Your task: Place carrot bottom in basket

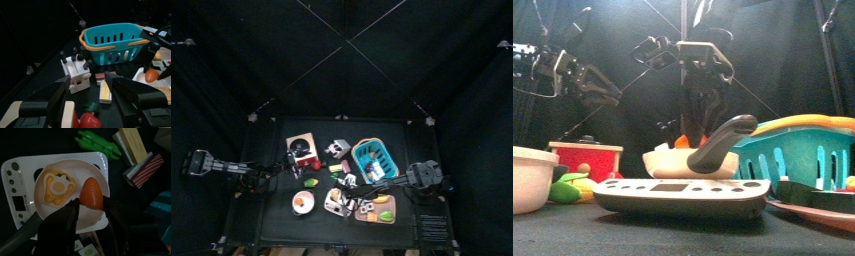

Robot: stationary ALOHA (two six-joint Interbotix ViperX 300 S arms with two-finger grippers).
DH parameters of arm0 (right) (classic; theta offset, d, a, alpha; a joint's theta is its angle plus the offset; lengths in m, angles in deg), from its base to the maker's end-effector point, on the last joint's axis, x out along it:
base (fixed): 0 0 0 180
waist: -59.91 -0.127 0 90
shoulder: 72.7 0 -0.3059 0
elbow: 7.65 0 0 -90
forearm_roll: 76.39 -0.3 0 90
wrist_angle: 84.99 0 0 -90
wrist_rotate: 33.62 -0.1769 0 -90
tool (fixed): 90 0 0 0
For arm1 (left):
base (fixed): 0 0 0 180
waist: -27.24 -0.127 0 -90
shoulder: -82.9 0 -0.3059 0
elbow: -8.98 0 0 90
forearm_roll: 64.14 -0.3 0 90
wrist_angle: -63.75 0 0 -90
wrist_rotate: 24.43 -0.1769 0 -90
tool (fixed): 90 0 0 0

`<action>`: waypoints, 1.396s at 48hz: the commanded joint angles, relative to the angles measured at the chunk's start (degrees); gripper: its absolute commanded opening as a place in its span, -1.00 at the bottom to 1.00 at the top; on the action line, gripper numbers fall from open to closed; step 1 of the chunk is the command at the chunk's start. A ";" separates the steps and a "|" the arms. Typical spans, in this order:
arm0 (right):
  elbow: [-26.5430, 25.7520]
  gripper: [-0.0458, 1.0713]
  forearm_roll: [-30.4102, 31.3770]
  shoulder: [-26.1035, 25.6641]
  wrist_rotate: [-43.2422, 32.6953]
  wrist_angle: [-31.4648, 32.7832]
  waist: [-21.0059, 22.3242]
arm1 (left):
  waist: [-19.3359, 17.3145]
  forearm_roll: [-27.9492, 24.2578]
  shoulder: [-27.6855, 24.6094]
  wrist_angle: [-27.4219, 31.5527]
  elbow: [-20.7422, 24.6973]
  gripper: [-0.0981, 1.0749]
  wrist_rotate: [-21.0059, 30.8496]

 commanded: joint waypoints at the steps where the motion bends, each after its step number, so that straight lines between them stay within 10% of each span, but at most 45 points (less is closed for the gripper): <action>1: -1.41 0.36 0.62 -4.22 -0.18 -0.79 0.35 | -0.09 -0.26 0.00 -0.18 1.23 0.74 0.00; 24: 5.36 0.36 3.34 -16.61 -0.53 -2.81 9.49 | -0.09 -0.26 0.00 -0.18 1.23 0.74 0.00; 45: 23.38 0.36 -3.69 -30.50 -1.23 -16.17 24.70 | 0.18 -0.26 0.00 -0.09 1.23 0.74 0.00; 67: 32.96 0.43 -6.50 -32.26 -1.14 -24.17 29.53 | -0.18 -0.26 0.00 -0.09 0.97 0.74 0.00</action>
